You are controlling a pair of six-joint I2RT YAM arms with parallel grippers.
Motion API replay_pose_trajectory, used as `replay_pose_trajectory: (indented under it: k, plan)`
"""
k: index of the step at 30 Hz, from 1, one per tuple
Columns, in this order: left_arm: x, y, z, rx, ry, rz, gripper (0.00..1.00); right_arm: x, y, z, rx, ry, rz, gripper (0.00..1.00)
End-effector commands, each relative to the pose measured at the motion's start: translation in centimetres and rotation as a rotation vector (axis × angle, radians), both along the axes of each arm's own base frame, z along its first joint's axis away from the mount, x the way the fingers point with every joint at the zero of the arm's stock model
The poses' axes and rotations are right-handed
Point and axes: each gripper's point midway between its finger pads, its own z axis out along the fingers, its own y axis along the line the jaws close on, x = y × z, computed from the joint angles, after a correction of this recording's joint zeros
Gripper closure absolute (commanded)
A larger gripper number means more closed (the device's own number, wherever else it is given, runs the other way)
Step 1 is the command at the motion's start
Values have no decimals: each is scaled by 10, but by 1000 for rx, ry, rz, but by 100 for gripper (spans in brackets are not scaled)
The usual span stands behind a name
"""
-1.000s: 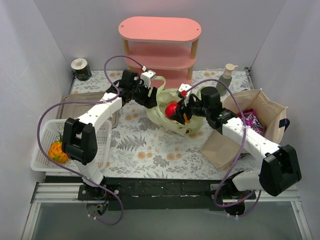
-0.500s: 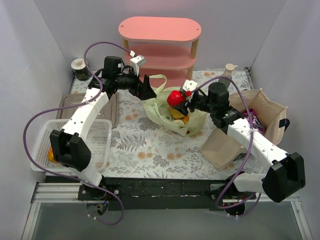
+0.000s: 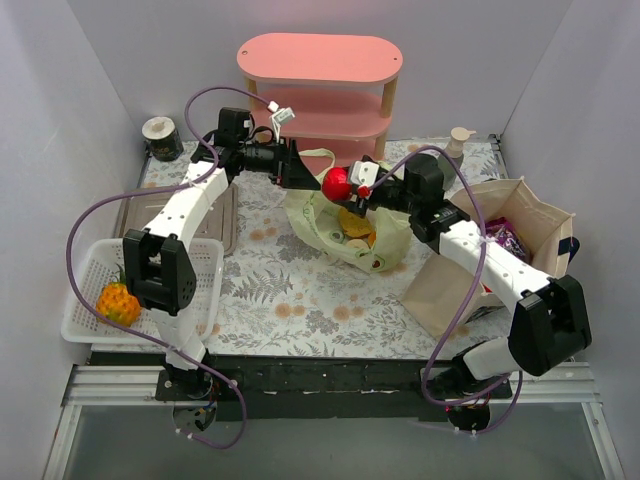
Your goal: Untie the knot of the grocery bags and take out the mixed food
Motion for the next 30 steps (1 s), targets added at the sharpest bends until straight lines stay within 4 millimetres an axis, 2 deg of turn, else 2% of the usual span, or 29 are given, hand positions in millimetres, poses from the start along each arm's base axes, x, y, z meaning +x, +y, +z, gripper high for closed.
replay_pose_trajectory:
  k: [1, 4, 14, 16, 17, 18, 19, 20, 21, 22, 23, 24, 25, 26, 28, 29, 30]
  plan:
    - [-10, -10, 34, -90, -43, -82, 2, 4, 13, 58, 81, -161, 37, 95]
    - [-7, -13, 34, -99, -34, -82, 2, 3, 21, 62, 85, -166, 63, 95]
    - [0, -21, 28, -110, -7, -86, 2, -7, 49, 51, 55, -148, 153, 94]
    - [-2, -22, 28, -115, -3, -96, 12, -7, 51, 50, 55, -144, 151, 94]
    - [-2, -21, 27, -116, -1, -99, 29, -6, 52, 48, 52, -137, 150, 92]
    - [-2, -21, 26, -118, -1, -100, 39, -3, 51, 46, 56, -123, 132, 89]
    - [-2, -20, 26, -119, -2, -102, 59, -2, 50, 49, 68, -124, 117, 75]
    - [-1, -18, 25, -117, -1, -95, 98, -1, 48, 48, 75, -117, 101, 66]
    - [-1, -16, 24, -111, 2, -85, 100, 3, 45, 49, 89, -95, 60, 60]
    - [0, -14, 27, -105, -27, -78, 100, 4, 43, 49, 96, -88, 43, 40]
    - [4, -10, 34, -101, -62, -65, 100, 2, 39, 50, 99, -76, 25, 32]
    - [3, -6, 35, -83, -59, -48, 100, 5, 34, 51, 99, -65, -14, 14]
    - [6, 0, 42, -61, -99, -13, 100, 4, 29, 50, 107, -28, -41, 6]
    - [14, 11, 49, -35, -186, 21, 100, 0, 20, 53, 110, -10, -68, 4]
    - [16, 28, 62, 36, -257, 91, 100, -5, 9, 42, 103, 41, -105, 2]
    - [29, 48, 68, 144, -372, 207, 100, -12, 0, 47, 115, 40, -120, 2]
    - [28, 61, 65, 221, -386, 252, 100, -12, -8, 30, 101, 74, -161, 2]
